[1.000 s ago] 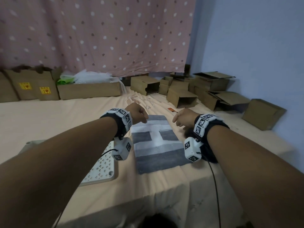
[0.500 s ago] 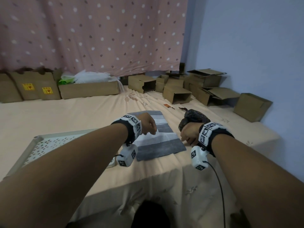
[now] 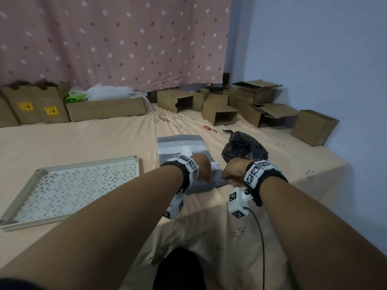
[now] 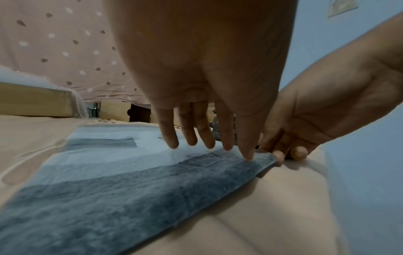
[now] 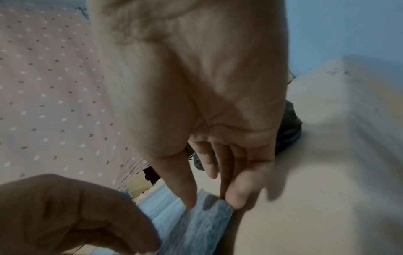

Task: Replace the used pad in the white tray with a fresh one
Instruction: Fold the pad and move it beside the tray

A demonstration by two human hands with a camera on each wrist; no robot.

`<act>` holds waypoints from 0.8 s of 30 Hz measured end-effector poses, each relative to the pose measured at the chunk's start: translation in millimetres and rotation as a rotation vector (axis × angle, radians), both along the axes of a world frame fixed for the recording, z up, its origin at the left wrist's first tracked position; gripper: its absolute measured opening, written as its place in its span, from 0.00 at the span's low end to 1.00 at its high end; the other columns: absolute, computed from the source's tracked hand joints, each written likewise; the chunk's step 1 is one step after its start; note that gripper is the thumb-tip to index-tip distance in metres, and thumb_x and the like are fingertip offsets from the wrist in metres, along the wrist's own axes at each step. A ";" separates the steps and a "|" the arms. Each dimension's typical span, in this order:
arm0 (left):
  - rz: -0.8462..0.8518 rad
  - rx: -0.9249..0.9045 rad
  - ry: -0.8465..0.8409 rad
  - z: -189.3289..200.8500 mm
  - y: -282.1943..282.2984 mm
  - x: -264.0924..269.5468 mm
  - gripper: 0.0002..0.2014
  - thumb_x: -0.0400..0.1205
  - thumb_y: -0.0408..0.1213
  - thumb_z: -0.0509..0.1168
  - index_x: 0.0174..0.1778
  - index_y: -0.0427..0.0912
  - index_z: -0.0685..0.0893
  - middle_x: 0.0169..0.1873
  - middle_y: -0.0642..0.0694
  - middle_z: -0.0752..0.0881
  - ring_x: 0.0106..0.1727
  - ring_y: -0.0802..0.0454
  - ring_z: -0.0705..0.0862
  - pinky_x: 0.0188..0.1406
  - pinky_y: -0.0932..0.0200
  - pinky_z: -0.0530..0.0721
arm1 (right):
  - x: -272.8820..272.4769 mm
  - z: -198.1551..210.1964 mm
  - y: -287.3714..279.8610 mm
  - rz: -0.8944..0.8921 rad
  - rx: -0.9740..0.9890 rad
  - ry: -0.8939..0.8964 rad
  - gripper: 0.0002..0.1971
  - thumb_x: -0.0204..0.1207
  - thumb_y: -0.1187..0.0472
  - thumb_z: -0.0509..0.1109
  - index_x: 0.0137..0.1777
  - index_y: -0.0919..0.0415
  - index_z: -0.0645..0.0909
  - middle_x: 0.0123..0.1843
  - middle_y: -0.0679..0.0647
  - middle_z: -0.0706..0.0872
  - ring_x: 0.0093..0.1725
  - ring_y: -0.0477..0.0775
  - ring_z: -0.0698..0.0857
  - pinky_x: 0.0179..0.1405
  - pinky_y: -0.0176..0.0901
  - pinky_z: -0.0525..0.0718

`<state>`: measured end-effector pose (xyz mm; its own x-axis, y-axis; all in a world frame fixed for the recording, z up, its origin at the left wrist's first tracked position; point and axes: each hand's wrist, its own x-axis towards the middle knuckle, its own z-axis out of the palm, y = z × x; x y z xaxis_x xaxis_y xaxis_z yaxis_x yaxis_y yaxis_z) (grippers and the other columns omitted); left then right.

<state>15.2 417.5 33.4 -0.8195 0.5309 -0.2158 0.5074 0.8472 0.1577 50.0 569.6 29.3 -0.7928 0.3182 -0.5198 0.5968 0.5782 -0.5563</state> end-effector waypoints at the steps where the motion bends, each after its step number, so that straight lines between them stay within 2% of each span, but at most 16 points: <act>1: -0.011 0.001 0.006 -0.3 3.1 0.5 0.18 0.76 0.49 0.74 0.57 0.41 0.90 0.54 0.43 0.90 0.56 0.44 0.88 0.61 0.48 0.87 | -0.9 0.4 -1.6 -0.002 0.011 -0.018 0.06 0.77 0.65 0.69 0.47 0.70 0.80 0.33 0.64 0.82 0.31 0.57 0.80 0.38 0.49 0.82; 3: -0.051 0.032 0.027 -3.5 7.1 -0.3 0.24 0.75 0.52 0.76 0.64 0.43 0.88 0.60 0.44 0.88 0.61 0.44 0.85 0.63 0.50 0.85 | 0.5 2.2 -2.2 0.004 0.022 -0.018 0.08 0.81 0.63 0.67 0.45 0.68 0.80 0.30 0.60 0.80 0.26 0.54 0.76 0.30 0.43 0.78; 5: -0.074 0.056 0.071 -10.0 7.3 1.9 0.33 0.73 0.55 0.77 0.73 0.45 0.81 0.67 0.44 0.83 0.67 0.43 0.81 0.66 0.51 0.81 | 2.5 4.9 -7.2 0.014 0.005 0.002 0.09 0.82 0.64 0.66 0.40 0.66 0.78 0.31 0.58 0.79 0.26 0.52 0.76 0.24 0.40 0.77; 6: -0.070 0.060 0.104 -13.2 6.1 3.0 0.37 0.72 0.58 0.76 0.75 0.46 0.78 0.68 0.43 0.81 0.69 0.42 0.79 0.67 0.50 0.80 | 1.3 4.9 -7.8 0.032 -0.008 0.004 0.10 0.82 0.65 0.66 0.38 0.65 0.78 0.32 0.58 0.79 0.27 0.52 0.76 0.23 0.40 0.77; 8: -0.048 0.062 0.167 -18.9 2.7 2.6 0.39 0.71 0.64 0.73 0.73 0.45 0.77 0.66 0.42 0.79 0.69 0.40 0.78 0.66 0.47 0.80 | -2.5 2.0 -9.7 0.038 -0.061 -0.011 0.11 0.80 0.66 0.66 0.36 0.66 0.80 0.31 0.58 0.80 0.26 0.51 0.73 0.25 0.41 0.72; 10: -0.021 0.027 0.223 -20.2 -3.2 2.2 0.37 0.71 0.67 0.71 0.68 0.43 0.78 0.63 0.41 0.80 0.67 0.40 0.78 0.64 0.44 0.81 | -6.6 2.2 -12.9 -0.002 -0.141 -0.022 0.09 0.78 0.65 0.66 0.42 0.69 0.85 0.29 0.58 0.80 0.22 0.50 0.71 0.22 0.40 0.70; 12: -0.011 -0.016 0.299 -20.0 -7.3 1.6 0.33 0.74 0.65 0.69 0.65 0.42 0.80 0.62 0.41 0.82 0.65 0.41 0.79 0.63 0.43 0.81 | -14.4 0.6 -12.4 -0.029 -0.201 -0.005 0.13 0.77 0.64 0.67 0.54 0.70 0.89 0.28 0.57 0.80 0.21 0.49 0.71 0.17 0.37 0.71; 13: -0.011 -0.013 0.339 -19.9 -10.1 1.3 0.30 0.76 0.63 0.67 0.63 0.42 0.81 0.60 0.42 0.83 0.65 0.41 0.79 0.62 0.44 0.80 | -17.6 1.5 -14.1 -0.052 -0.239 0.003 0.13 0.77 0.64 0.67 0.55 0.70 0.89 0.28 0.56 0.80 0.21 0.48 0.71 0.15 0.35 0.71; 17: -0.014 0.061 0.429 -16.1 -21.0 3.6 0.19 0.82 0.54 0.62 0.55 0.42 0.83 0.54 0.41 0.86 0.58 0.41 0.83 0.52 0.50 0.77 | -17.1 11.7 -29.3 -0.139 -0.362 0.099 0.09 0.77 0.67 0.66 0.37 0.68 0.84 0.31 0.58 0.81 0.23 0.48 0.75 0.14 0.34 0.73; 20: 0.009 0.090 0.417 -10.7 -25.5 4.8 0.13 0.82 0.48 0.63 0.54 0.42 0.83 0.52 0.42 0.87 0.55 0.41 0.86 0.44 0.53 0.77 | -15.0 16.2 -42.3 -0.178 -0.439 0.168 0.10 0.78 0.66 0.67 0.36 0.67 0.82 0.31 0.58 0.83 0.21 0.49 0.77 0.18 0.36 0.76; 23: 0.015 0.086 0.447 -1.6 -32.0 4.1 0.11 0.82 0.44 0.65 0.54 0.43 0.85 0.52 0.43 0.87 0.55 0.41 0.87 0.41 0.53 0.77 | -13.2 21.7 -53.4 -0.241 -0.476 0.267 0.16 0.83 0.55 0.64 0.38 0.65 0.79 0.30 0.58 0.82 0.26 0.53 0.78 0.26 0.40 0.78; 24: 0.020 0.097 0.449 2.7 -35.0 4.1 0.11 0.82 0.43 0.64 0.54 0.43 0.85 0.52 0.42 0.88 0.55 0.40 0.87 0.42 0.53 0.78 | -12.8 24.2 -54.6 -0.265 -0.480 0.300 0.17 0.84 0.54 0.61 0.38 0.65 0.77 0.32 0.60 0.81 0.28 0.54 0.78 0.29 0.42 0.77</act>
